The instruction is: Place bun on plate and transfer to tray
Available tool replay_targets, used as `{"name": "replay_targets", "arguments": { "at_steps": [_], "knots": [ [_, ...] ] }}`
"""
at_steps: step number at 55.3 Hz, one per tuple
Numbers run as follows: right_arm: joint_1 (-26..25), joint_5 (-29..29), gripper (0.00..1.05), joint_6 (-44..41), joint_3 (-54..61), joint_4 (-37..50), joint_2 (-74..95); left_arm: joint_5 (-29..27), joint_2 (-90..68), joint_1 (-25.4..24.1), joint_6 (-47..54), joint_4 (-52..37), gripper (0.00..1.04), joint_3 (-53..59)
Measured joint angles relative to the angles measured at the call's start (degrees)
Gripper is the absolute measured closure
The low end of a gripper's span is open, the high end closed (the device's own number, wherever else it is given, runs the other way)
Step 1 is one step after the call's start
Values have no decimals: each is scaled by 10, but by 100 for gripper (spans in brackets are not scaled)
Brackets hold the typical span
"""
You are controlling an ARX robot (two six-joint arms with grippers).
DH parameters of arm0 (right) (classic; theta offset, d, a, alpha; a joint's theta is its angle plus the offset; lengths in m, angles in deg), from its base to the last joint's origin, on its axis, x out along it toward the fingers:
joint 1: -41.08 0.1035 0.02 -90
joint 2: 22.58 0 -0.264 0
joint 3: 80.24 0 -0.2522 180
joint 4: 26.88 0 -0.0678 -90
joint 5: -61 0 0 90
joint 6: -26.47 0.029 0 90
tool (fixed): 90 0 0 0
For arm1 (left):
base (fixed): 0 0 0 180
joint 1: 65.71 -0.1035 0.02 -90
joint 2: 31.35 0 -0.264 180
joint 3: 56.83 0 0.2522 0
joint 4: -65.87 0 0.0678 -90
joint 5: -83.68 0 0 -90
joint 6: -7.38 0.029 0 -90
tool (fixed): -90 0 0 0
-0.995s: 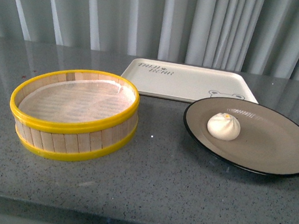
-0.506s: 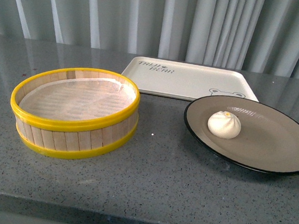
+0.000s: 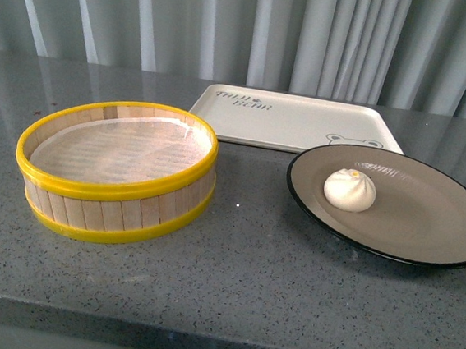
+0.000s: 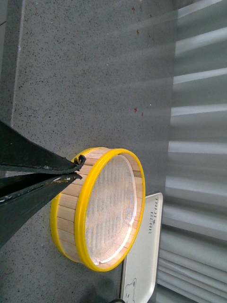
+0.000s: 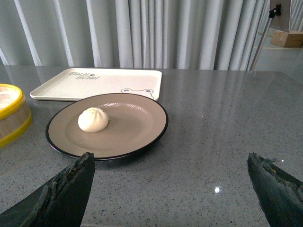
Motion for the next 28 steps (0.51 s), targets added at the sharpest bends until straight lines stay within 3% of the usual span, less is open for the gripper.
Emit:
{"name": "replay_targets", "arguments": {
  "at_steps": [28],
  "knots": [
    [0,0,8,0,0,0,0,0,110,0,0,108,101,0]
  ]
}}
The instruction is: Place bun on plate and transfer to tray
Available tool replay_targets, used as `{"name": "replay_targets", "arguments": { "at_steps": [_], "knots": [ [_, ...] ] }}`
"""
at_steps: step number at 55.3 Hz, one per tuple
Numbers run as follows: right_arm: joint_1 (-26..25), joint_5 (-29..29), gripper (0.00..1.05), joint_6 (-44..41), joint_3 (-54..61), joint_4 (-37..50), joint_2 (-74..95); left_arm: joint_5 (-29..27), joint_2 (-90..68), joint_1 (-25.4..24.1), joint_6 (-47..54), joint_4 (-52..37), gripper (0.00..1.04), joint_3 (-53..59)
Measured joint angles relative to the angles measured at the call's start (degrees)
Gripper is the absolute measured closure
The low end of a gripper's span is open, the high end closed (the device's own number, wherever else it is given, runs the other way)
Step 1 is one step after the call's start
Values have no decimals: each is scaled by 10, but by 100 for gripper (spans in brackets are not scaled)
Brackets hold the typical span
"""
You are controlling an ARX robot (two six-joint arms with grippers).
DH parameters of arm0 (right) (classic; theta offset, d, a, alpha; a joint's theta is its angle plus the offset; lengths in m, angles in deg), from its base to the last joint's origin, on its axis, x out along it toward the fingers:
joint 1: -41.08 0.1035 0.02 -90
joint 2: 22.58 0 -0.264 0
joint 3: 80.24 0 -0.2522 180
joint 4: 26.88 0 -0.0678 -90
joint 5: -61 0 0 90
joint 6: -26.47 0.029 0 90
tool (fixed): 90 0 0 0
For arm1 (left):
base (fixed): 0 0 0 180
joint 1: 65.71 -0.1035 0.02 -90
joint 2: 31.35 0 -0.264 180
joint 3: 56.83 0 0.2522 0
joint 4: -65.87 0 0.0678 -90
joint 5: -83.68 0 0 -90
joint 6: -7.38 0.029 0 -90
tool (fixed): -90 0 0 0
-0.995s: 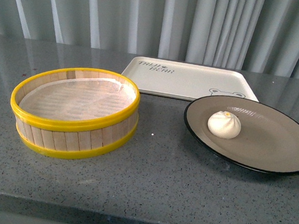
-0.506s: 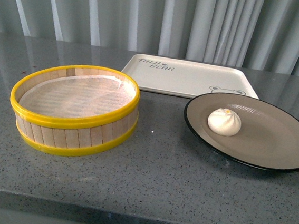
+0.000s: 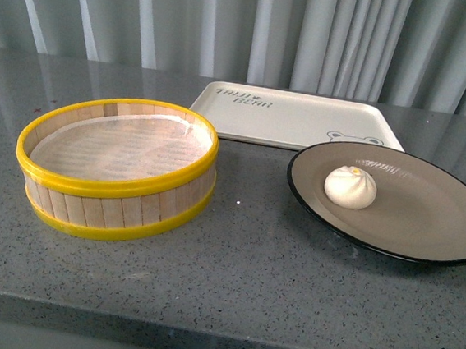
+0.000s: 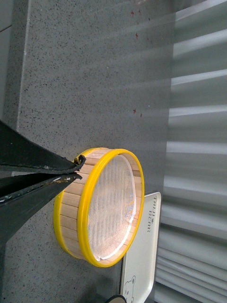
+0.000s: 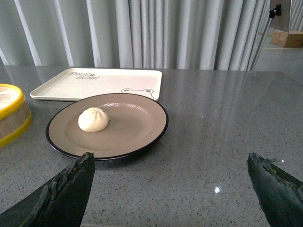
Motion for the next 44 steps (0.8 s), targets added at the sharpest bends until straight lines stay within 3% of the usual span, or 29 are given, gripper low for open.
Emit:
{"name": "replay_targets", "arguments": {
  "at_steps": [18,24,34,44],
  "knots": [
    [0,0,8,0,0,0,0,0,53,0,0,50,101,0],
    [0,0,8,0,0,0,0,1,123,0,0,142,101,0],
    [0,0,8,0,0,0,0,1,144,0,0,148,101,0],
    [0,0,8,0,0,0,0,1,144,0,0,148,68,0]
  ]
}}
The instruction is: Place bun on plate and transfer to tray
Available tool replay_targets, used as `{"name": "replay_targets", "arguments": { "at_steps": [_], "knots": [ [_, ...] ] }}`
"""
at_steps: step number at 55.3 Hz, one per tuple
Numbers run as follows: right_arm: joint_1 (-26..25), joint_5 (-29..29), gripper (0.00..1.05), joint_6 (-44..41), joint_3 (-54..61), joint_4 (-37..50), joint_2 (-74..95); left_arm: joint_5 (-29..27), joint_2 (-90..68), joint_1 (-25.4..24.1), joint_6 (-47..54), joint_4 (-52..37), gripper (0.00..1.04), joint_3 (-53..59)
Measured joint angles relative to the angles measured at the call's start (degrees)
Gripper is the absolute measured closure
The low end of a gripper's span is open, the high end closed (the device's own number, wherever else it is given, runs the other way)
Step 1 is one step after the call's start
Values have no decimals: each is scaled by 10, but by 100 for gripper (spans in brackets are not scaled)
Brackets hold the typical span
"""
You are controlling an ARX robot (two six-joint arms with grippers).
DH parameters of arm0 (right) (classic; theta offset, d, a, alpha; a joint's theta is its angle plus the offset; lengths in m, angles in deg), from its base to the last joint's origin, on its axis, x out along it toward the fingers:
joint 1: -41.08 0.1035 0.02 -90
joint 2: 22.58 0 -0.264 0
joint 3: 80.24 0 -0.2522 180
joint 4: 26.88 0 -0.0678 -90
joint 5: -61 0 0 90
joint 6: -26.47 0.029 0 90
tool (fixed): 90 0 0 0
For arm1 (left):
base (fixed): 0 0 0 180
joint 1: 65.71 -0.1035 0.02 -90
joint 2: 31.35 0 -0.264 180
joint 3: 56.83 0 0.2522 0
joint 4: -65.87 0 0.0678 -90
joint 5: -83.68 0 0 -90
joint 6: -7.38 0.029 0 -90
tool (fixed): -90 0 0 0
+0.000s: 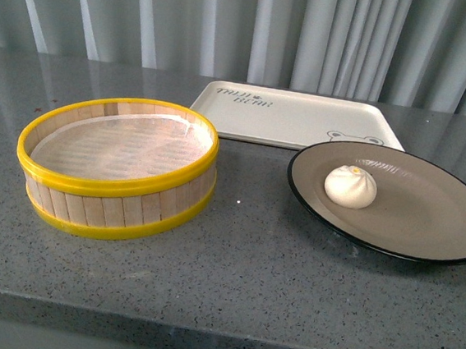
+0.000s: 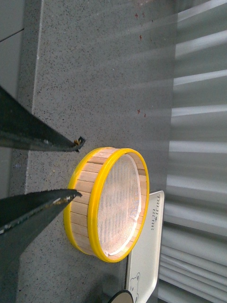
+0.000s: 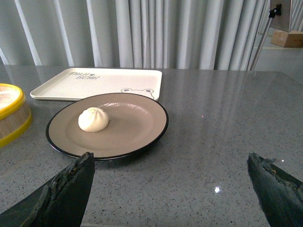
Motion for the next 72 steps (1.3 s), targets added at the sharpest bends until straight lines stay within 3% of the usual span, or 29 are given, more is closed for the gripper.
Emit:
{"name": "replay_targets", "arguments": {
  "at_steps": [21,39,42,45,50,55,63,72],
  "knots": [
    [0,0,8,0,0,0,0,0,0,0,0,0,5,0],
    [3,10,8,10,-2,-8,5,0,0,0,2,0,7,0],
    [9,44,8,88,-23,-35,49,0,0,0,2,0,7,0],
    [2,45,8,186,-39,-5,122,0,0,0,2,0,7,0],
    [-7,37,8,411,-69,113,288,0,0,0,2,0,7,0],
    [15,28,8,568,-90,201,416,0,0,0,2,0,7,0],
    [71,39,8,717,-118,231,536,0,0,0,2,0,7,0],
    [111,40,8,818,-152,243,633,0,0,0,2,0,7,0]
  ]
}}
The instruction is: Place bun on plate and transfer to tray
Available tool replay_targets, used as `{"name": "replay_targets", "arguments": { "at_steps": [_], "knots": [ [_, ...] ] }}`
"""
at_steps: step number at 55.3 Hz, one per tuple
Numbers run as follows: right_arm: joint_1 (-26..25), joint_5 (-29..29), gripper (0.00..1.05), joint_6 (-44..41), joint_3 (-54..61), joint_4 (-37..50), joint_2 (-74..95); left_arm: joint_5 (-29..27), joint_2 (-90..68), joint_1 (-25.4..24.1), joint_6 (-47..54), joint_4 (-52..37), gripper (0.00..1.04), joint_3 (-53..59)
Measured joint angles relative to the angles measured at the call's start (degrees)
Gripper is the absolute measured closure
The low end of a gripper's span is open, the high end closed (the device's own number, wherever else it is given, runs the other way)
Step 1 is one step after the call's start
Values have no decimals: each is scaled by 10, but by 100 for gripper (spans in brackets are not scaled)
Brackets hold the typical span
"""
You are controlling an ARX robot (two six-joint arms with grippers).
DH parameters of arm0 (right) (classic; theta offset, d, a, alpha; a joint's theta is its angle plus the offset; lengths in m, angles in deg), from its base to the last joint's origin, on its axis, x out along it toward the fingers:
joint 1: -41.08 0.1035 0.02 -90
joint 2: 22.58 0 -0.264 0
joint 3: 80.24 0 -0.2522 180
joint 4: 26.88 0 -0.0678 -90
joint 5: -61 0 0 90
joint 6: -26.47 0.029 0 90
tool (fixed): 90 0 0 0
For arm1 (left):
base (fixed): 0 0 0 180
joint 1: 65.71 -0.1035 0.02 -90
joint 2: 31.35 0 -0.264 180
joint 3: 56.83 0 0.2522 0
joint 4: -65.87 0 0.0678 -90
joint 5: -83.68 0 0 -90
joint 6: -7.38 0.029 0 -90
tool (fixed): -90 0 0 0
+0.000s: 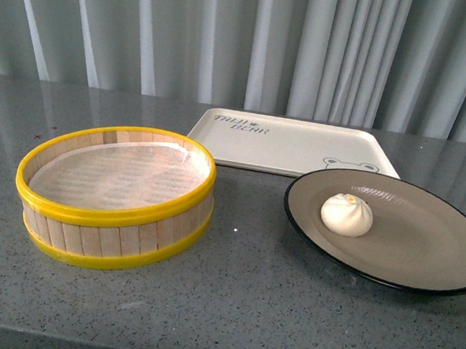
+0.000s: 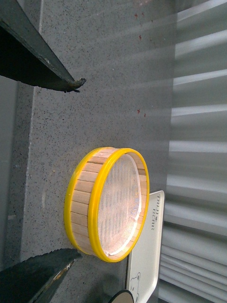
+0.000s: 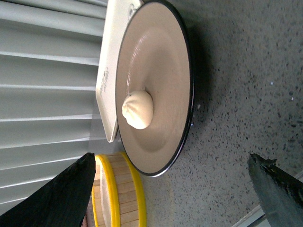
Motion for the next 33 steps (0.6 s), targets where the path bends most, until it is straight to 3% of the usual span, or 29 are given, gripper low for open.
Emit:
{"name": "replay_targets", "arguments": {
  "at_steps": [18,33],
  "knots": [
    [-1,-48,8,63,-83,21,120,0,0,0,0,0,7,0],
    [7,-49,8,77,-115,33,183,0,0,0,0,0,7,0]
  ]
}}
